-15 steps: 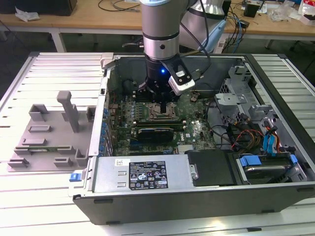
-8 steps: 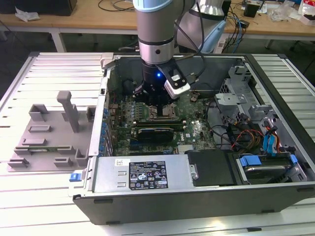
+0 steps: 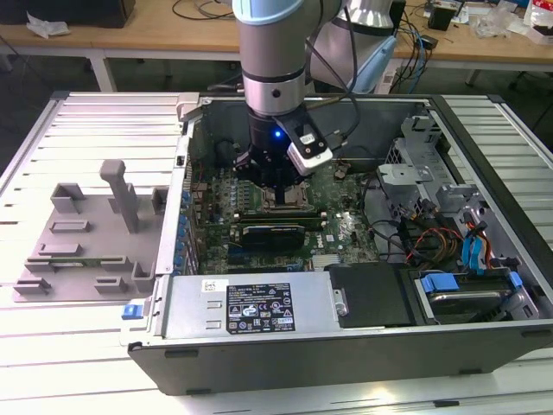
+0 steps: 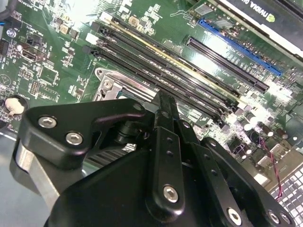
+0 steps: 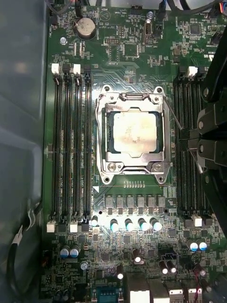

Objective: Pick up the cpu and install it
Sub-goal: 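Install the second cpu locking lever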

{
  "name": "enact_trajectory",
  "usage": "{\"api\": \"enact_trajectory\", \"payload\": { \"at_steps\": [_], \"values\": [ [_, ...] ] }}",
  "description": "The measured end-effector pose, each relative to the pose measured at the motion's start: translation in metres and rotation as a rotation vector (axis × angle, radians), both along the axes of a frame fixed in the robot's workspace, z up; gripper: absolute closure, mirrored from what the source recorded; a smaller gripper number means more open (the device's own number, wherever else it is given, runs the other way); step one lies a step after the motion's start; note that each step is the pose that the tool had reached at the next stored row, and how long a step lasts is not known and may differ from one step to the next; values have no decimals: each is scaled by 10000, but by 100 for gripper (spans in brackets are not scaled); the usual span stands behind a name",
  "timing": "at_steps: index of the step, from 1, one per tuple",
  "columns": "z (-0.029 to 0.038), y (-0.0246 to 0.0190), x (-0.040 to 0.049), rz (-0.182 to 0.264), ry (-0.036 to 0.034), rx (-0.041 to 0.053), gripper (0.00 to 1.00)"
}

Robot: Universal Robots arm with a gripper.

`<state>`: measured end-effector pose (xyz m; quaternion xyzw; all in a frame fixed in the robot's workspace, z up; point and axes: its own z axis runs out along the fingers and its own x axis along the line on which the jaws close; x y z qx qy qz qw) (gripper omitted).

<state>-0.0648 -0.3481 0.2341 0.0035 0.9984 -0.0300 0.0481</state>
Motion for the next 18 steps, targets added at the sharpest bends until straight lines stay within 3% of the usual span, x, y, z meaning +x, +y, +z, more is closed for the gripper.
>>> {"api": "enact_trajectory", "payload": {
  "at_steps": [18],
  "values": [
    [-36,0,-3,0,-2,3,89]
  ]
}}
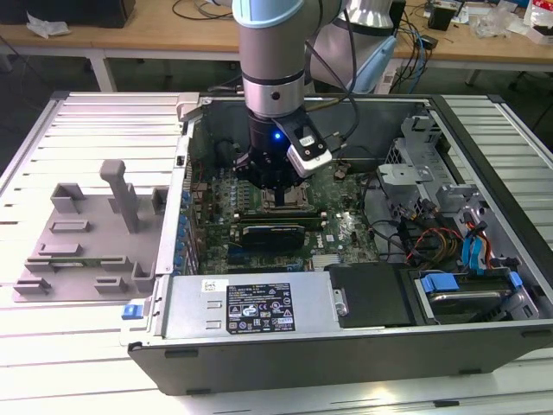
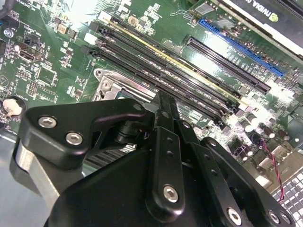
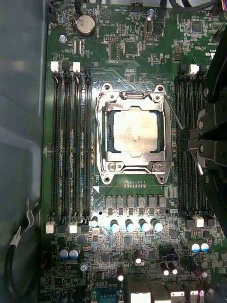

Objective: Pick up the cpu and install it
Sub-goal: 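Install the second cpu locking lever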

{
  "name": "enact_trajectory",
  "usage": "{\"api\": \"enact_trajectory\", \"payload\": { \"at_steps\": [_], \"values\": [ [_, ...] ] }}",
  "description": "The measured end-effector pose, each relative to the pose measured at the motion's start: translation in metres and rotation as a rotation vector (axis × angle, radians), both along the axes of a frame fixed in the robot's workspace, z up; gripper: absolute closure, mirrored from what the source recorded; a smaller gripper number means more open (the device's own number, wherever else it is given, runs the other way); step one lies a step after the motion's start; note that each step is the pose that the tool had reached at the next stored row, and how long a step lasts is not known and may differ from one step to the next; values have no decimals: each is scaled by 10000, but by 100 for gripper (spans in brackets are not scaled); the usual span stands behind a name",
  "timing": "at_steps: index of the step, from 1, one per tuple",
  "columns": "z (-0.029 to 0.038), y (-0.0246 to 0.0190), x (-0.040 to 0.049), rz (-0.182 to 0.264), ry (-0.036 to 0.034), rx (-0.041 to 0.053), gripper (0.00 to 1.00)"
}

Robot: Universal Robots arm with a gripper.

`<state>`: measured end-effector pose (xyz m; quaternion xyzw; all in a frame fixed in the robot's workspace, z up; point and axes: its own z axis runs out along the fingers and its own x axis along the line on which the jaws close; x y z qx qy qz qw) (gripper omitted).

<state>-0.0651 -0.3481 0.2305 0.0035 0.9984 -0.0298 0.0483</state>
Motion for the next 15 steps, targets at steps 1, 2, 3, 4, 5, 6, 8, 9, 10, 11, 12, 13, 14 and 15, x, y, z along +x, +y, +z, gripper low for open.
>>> {"api": "enact_trajectory", "payload": {
  "at_steps": [1,2,3,4,5,6,8,9,10,11,12,13,14,15],
  "values": [
    [-8,0,-3,-1,2,-3,89],
    [-11,-1,-5,0,3,-4,89],
    [-14,-7,-12,7,2,-2,89],
    [-16,-27,-23,148,2,-4,89],
    [-17,-30,-33,386,2,-3,89],
    [-26,-32,-44,467,2,-4,89],
    [-32,-31,-50,473,3,-4,89],
    [-32,-31,-50,472,2,-3,89],
    [-32,-31,-50,472,3,-4,89],
    [-33,-31,-50,472,2,-3,89],
    [-35,-31,-52,471,1,-2,89],
    [-43,-31,-62,471,0,-3,89],
    [-47,-31,-64,472,-2,-2,89],
    [-51,-31,-67,471,-2,-2,89]
  ]
}}
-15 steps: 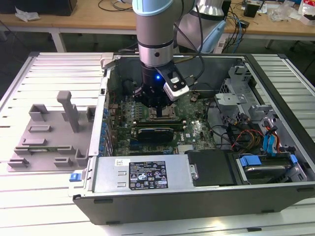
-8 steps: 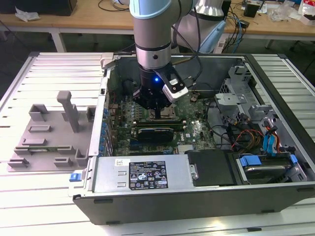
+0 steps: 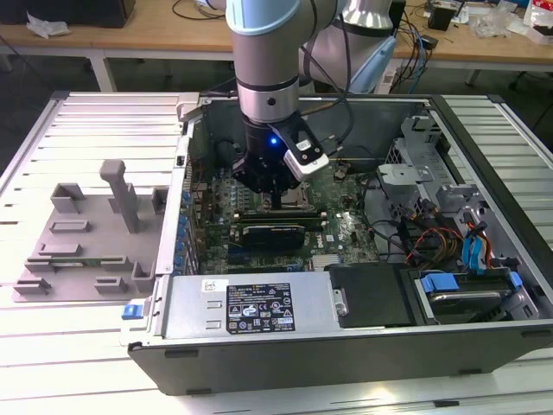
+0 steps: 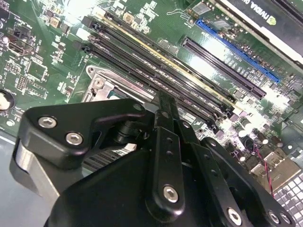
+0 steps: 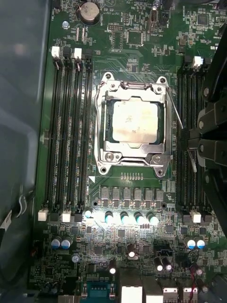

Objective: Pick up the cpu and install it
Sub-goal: 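Install the second cpu locking lever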

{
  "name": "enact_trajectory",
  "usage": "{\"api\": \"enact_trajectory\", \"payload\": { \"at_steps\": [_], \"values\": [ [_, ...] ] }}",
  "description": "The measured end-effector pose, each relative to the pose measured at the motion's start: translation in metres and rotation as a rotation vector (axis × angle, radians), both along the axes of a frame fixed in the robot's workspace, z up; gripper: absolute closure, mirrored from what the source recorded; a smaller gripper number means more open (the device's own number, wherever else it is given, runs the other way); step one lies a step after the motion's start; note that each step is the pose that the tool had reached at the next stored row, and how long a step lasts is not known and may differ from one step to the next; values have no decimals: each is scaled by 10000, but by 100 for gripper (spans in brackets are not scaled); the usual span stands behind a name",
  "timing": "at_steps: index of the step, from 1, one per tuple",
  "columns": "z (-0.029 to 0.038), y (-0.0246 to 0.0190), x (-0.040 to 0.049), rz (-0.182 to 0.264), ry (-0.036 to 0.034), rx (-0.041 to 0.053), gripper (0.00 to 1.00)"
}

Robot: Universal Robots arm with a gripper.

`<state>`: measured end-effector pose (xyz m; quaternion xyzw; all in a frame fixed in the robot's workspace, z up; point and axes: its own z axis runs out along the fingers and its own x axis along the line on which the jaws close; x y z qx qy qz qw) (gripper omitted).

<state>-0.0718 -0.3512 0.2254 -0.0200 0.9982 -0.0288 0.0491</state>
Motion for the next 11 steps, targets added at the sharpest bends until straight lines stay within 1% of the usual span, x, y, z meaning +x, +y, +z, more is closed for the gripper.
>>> {"api": "enact_trajectory", "payload": {
  "at_steps": [5,7,9,11],
  "values": [
    [-38,-1,-27,2,-23,3,89],
    [-63,0,-49,0,-47,21,89],
    [-72,-1,-77,0,-73,92,89],
    [-89,-2,-123,0,-105,237,89]
  ]
}}
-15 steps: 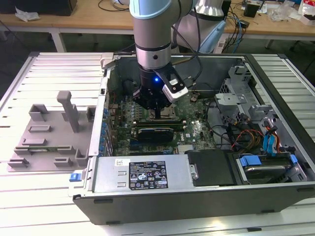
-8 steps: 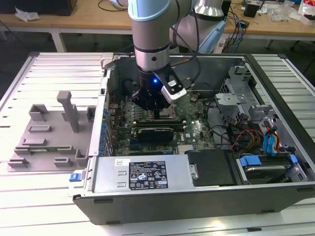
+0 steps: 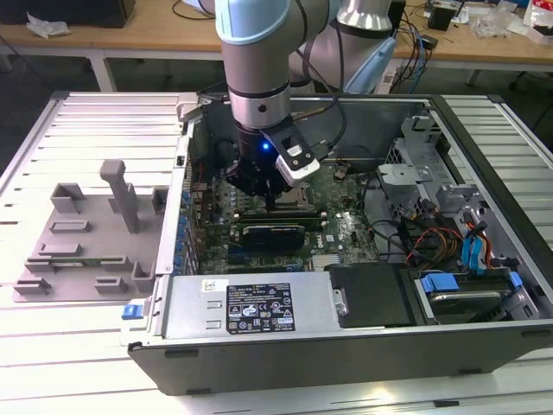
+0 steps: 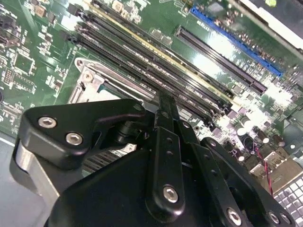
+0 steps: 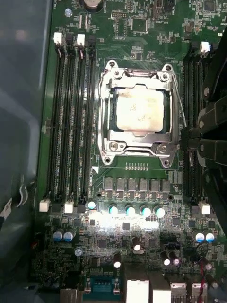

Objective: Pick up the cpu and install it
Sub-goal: 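Install the second cpu locking lever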

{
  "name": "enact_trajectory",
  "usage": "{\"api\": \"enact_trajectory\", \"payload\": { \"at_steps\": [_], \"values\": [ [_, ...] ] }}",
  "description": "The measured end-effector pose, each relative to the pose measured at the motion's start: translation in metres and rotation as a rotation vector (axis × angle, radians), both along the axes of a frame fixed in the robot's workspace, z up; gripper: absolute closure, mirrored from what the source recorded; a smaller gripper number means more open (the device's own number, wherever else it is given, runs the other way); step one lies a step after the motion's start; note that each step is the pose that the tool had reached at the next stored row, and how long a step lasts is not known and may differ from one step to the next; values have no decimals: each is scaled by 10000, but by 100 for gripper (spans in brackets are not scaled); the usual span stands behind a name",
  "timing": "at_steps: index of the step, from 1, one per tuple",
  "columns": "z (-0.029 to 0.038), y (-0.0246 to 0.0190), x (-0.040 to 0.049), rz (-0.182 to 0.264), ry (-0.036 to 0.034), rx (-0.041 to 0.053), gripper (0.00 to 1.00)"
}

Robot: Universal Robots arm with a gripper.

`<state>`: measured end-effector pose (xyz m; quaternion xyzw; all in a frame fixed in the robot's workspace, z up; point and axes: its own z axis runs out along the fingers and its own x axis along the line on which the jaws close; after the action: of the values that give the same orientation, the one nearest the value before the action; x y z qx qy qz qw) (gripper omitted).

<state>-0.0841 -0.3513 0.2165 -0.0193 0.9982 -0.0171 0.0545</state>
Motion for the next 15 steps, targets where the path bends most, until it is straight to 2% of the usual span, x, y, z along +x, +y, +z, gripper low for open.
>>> {"api": "enact_trajectory", "payload": {
  "at_steps": [3,9,15],
  "values": [
    [-35,0,-36,1,-22,213,89],
    [-35,-75,-37,36,-22,223,89],
    [-34,-100,-37,81,-22,262,89]
  ]
}}
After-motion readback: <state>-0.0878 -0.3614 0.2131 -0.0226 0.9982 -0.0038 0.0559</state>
